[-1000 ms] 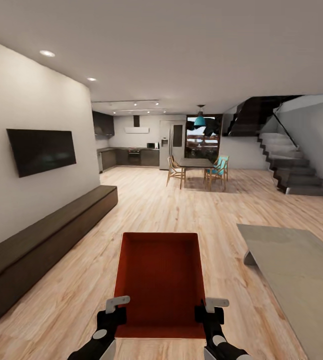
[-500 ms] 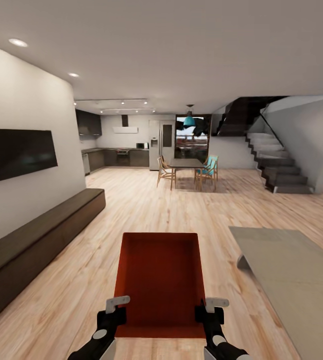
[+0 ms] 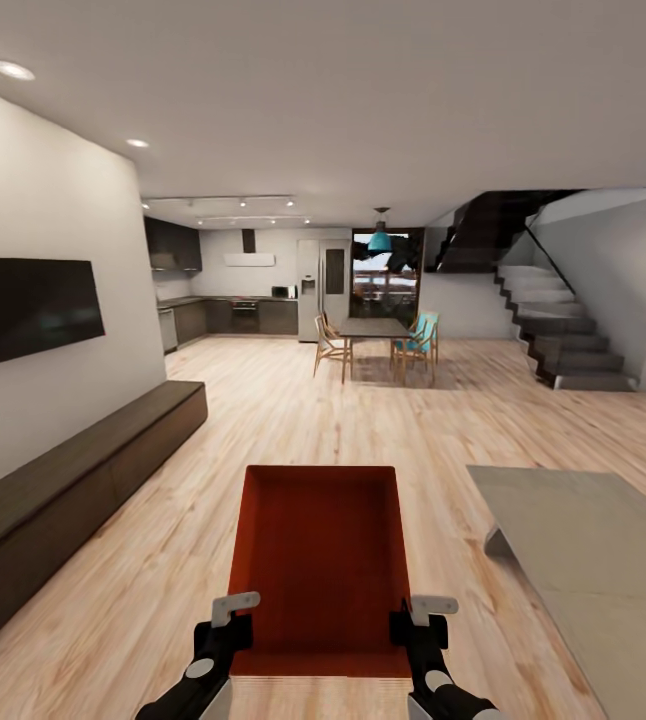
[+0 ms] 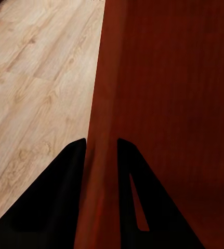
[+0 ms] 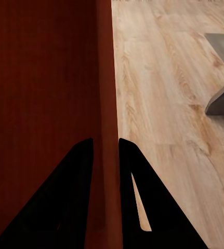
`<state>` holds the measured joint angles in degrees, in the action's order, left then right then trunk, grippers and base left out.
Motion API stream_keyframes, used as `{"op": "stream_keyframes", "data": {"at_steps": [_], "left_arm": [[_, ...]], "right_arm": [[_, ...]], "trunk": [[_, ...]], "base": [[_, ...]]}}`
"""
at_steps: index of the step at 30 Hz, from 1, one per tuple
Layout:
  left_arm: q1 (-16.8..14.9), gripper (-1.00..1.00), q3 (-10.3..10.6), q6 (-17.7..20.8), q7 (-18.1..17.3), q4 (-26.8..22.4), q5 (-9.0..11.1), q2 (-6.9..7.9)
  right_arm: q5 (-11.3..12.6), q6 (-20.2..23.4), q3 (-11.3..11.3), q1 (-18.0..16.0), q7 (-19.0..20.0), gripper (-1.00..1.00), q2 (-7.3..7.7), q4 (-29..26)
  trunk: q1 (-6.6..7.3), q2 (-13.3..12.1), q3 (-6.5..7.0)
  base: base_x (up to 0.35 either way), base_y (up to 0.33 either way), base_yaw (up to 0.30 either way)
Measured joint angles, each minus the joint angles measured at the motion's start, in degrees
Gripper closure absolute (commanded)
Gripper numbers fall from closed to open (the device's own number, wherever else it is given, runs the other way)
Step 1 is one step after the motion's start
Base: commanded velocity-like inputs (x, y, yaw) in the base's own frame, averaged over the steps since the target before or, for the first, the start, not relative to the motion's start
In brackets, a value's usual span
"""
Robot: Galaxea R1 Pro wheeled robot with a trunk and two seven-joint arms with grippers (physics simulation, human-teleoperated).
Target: Move the two storage containers from the living room to the garage. In the garage, place one container on the floor and stack the other container on top of it (either order is fine).
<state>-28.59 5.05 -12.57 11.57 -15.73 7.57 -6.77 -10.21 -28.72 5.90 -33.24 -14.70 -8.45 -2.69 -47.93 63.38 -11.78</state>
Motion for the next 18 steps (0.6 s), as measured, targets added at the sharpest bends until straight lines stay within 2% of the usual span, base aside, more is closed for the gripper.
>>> {"op": "stream_keyframes", "data": {"at_steps": [13, 18], "left_arm": [[0.00, 1.00, -0.03, -0.11, -0.03, 0.00, -0.05, 0.00], [-0.01, 1.00, -0.01, -0.15, 0.01, 0.02, -0.05, -0.03]], "right_arm": [[-0.03, -0.11, 0.01, 0.00, -0.02, 1.00, 0.00, 0.00], [0.13, -0.17, -0.09, 0.01, 0.07, 1.00, 0.04, 0.00]], "trunk": [[0.00, 0.00, 0.00], [0.00, 0.00, 0.00]], "base": [[0.321, 0.000, -0.006], [0.321, 0.000, -0.209]]}}
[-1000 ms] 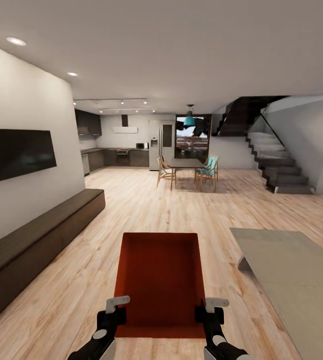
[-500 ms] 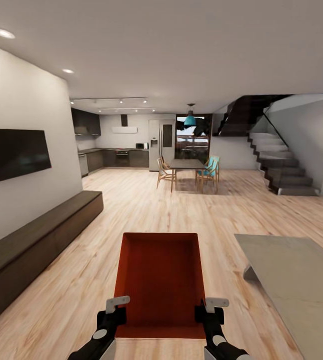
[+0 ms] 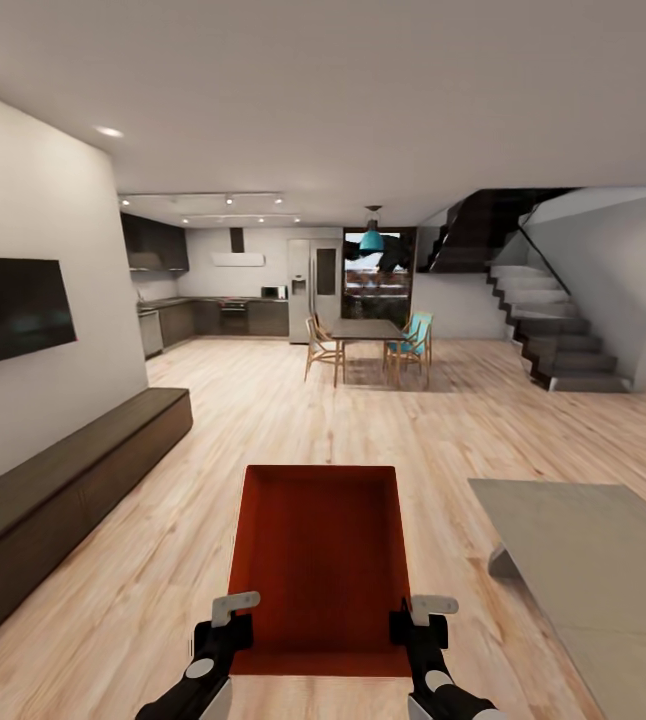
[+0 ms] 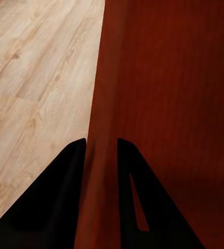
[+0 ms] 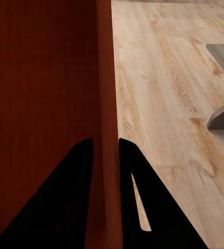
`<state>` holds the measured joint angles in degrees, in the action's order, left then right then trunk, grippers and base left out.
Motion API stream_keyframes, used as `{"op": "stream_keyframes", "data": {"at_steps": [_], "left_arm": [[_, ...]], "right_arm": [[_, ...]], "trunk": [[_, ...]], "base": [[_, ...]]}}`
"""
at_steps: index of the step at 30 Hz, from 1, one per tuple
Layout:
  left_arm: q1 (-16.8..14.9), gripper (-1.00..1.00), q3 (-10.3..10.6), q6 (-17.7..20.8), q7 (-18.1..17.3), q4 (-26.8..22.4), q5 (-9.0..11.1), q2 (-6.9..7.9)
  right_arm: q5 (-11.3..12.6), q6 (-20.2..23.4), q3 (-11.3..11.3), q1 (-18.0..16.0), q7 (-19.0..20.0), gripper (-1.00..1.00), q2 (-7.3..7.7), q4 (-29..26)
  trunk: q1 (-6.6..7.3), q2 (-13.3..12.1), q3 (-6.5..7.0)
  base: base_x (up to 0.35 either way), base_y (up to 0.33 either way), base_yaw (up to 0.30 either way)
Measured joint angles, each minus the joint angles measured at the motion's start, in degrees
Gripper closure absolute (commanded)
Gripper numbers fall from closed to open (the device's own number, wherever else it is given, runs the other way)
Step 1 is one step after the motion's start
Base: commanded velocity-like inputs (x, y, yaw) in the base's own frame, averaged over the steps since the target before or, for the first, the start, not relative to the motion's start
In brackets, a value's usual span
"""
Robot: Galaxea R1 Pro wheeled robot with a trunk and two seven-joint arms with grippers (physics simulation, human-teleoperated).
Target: Move the two storage containers from the living room to the garage. In the garage, place one container on the floor and stack the other container on top of it (either order is fine).
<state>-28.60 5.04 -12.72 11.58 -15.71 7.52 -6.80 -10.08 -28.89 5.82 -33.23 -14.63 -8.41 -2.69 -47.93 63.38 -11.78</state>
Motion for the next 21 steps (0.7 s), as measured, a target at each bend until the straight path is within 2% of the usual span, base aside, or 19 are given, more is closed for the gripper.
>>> {"op": "stream_keyframes", "data": {"at_steps": [21], "left_arm": [[0.00, 1.00, 0.01, -0.01, -0.04, 0.00, 0.00, 0.03]], "right_arm": [[-0.02, -0.01, -0.02, 0.00, -0.09, 1.00, -0.04, 0.00]], "trunk": [[0.00, 0.00, 0.00]], "base": [[0.322, 0.000, -0.283]]}}
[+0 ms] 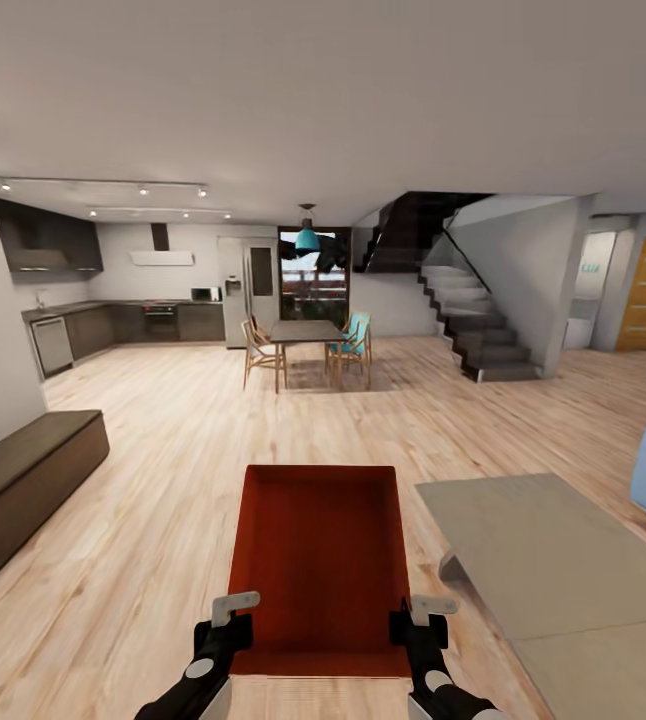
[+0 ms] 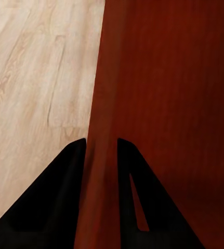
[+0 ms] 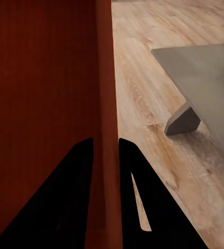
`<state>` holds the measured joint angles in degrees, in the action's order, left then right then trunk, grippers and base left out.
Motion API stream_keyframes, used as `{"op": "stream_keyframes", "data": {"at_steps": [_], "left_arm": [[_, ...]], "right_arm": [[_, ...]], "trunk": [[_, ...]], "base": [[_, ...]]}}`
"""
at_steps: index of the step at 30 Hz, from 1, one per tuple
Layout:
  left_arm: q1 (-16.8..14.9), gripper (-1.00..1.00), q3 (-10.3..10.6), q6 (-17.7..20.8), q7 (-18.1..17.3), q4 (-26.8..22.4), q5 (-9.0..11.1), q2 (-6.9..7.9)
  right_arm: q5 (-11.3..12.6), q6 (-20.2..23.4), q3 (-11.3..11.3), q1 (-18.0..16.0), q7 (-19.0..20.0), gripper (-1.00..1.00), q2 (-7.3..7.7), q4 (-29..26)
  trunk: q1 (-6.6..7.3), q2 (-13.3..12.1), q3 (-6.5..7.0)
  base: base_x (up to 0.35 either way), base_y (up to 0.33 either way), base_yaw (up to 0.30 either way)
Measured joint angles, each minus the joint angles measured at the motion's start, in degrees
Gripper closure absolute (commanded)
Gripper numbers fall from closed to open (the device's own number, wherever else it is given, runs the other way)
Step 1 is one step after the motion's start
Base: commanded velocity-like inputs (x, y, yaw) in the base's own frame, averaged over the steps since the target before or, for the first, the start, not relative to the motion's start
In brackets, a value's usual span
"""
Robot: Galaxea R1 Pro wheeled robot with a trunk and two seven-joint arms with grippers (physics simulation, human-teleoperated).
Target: Move the two storage containers from the living room to the garage. In the garage, place one container on the floor and stack the other container on top of it (either order is fine).
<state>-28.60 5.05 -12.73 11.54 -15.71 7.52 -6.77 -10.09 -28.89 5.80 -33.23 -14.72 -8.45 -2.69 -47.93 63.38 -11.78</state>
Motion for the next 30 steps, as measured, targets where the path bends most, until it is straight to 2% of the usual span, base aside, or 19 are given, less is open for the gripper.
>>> {"op": "stream_keyframes", "data": {"at_steps": [6, 30], "left_arm": [[0.00, 1.00, -0.02, 0.01, -0.06, -0.01, 0.00, 0.05], [0.01, 1.00, -0.06, 0.39, 0.01, -0.02, -0.02, 0.03]], "right_arm": [[-0.01, 0.01, -0.04, 0.00, -0.09, 1.00, -0.05, 0.00], [0.16, 0.37, -0.06, 0.00, 0.05, 1.00, -0.03, 0.01]], "trunk": [[0.00, 0.00, 0.00], [0.00, 0.00, 0.00]], "base": [[0.322, 0.000, -0.164], [0.322, 0.000, -0.004]]}}
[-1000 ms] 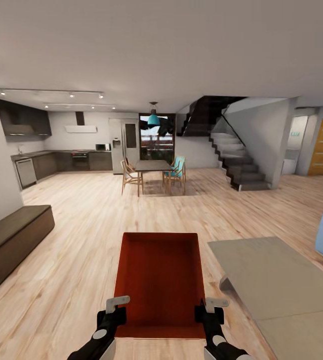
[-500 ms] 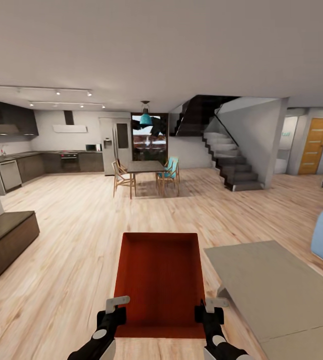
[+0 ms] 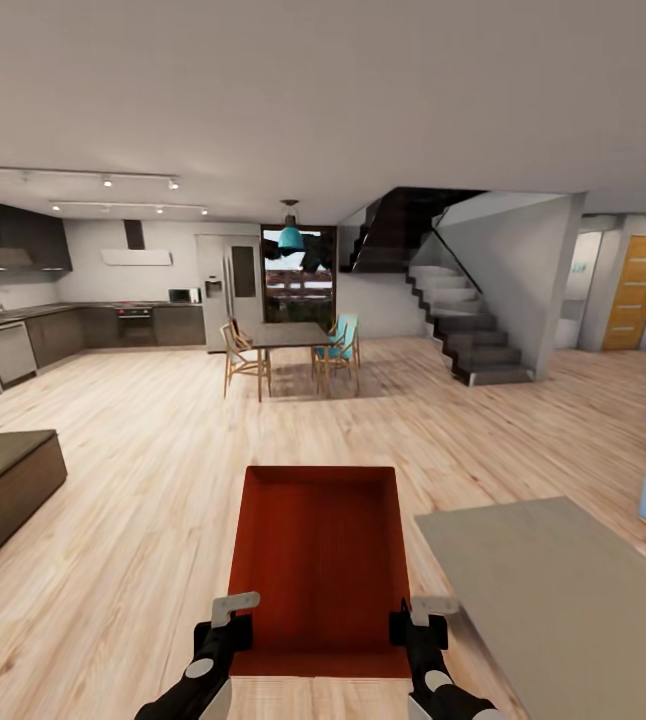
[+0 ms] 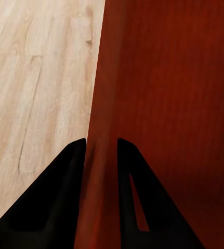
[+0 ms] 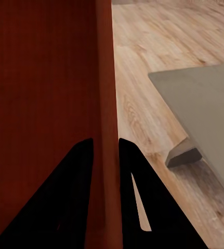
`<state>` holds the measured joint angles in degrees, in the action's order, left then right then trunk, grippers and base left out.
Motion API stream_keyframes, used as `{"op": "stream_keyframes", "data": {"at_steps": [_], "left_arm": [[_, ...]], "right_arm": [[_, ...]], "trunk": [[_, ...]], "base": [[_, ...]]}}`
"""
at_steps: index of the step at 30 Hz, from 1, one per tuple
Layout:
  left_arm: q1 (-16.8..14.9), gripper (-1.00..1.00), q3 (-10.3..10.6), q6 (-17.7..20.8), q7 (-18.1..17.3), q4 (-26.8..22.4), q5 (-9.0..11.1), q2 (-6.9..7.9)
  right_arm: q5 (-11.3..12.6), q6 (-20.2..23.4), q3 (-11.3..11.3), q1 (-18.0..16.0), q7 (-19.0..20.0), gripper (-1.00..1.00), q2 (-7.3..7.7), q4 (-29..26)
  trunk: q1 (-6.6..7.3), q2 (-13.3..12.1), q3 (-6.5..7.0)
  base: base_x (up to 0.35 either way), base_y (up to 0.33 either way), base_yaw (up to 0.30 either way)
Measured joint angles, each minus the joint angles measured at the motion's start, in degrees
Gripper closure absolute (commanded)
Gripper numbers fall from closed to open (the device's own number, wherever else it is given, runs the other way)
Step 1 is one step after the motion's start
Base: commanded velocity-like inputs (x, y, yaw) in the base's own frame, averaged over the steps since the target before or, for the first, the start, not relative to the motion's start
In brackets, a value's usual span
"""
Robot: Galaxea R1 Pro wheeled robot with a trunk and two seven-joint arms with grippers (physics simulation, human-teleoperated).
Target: Move the two storage containers from the living room to the garage. In the garage, place one container on the floor and stack the other container on top of it (either order is fine).
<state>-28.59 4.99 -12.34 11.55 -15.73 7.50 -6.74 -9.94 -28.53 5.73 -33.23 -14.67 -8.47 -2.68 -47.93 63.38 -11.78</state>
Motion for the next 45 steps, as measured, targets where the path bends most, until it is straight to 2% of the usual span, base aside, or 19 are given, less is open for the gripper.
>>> {"op": "stream_keyframes", "data": {"at_steps": [33, 45], "left_arm": [[0.00, 1.00, 0.03, -0.27, -0.06, 0.00, -0.07, 0.02], [0.00, 1.00, 0.11, -0.30, -0.04, 0.00, 0.02, 0.02]], "right_arm": [[-0.12, -0.37, 0.10, 0.00, -0.08, 1.00, -0.02, 0.08], [0.51, -0.42, -0.45, 0.00, -0.07, 1.00, 0.00, 0.11]], "trunk": [[0.00, 0.00, 0.00], [0.00, 0.00, 0.00]], "base": [[0.322, 0.000, 0.000], [0.322, 0.000, 0.000]]}}
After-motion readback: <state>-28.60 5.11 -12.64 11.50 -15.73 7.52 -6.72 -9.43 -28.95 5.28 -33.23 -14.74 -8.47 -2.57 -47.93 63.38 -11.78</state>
